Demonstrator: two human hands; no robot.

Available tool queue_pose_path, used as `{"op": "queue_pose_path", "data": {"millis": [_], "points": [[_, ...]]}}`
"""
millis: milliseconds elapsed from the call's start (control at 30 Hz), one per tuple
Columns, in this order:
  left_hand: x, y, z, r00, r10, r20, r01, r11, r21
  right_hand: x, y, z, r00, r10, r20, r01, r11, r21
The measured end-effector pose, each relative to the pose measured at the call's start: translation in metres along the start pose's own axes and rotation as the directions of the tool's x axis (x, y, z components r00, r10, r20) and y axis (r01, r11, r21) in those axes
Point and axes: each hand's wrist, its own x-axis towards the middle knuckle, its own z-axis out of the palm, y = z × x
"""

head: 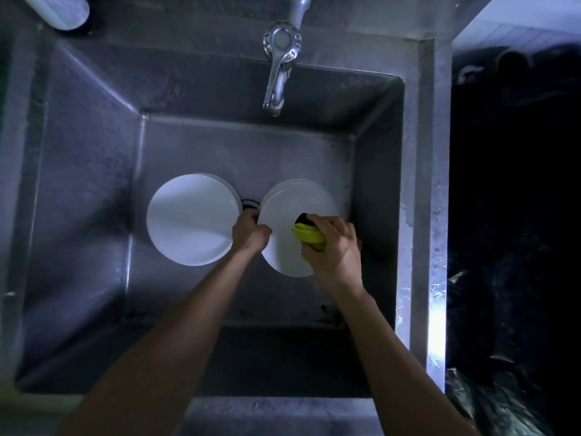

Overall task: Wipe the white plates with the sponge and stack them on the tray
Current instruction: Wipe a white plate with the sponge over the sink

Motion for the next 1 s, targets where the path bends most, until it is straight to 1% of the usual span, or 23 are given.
{"op": "queue_pose_path", "data": {"millis": [67,167,233,367,467,667,833,1000], "points": [[-0.005,-0.003,0.001,0.997,-0.035,0.067,0.034,0.999,0.022,-0.007,-0.001,-0.003,1.0,-0.009,-0.005,0.009,1.0,-0.017],[-0.015,-0.006,0.001,0.992,-0.014,0.127,0.009,0.999,0.035,-0.018,-0.002,-0.009,1.0,-0.014,-0.003,0.014,0.999,-0.036],[-0.026,-0.004,0.0,0.989,-0.003,0.145,0.006,1.0,-0.017,-0.024,-0.003,-0.013,1.0,-0.007,-0.006,0.007,1.0,-0.03],[-0.046,-0.001,-0.001,0.977,-0.007,0.211,0.051,0.978,-0.205,-0.036,-0.007,-0.023,1.0,0.012,-0.028,-0.012,1.0,-0.019],[-0.059,0.003,-0.008,0.969,-0.018,0.248,0.081,0.966,-0.246,-0.043,-0.012,-0.031,0.999,0.023,-0.044,-0.023,1.0,-0.008],[-0.083,0.005,-0.036,0.966,-0.002,0.258,0.08,0.953,-0.292,-0.053,-0.03,-0.051,0.999,0.012,-0.034,-0.013,1.0,-0.014],[-0.107,0.009,-0.061,0.96,0.023,0.28,0.11,0.886,-0.45,-0.058,-0.055,-0.063,0.998,-0.029,-0.049,0.029,1.0,-0.001],[-0.127,0.015,-0.085,0.953,0.093,0.288,0.085,0.831,-0.549,-0.058,-0.081,-0.068,0.995,-0.095,-0.034,0.096,0.995,0.027]]}}
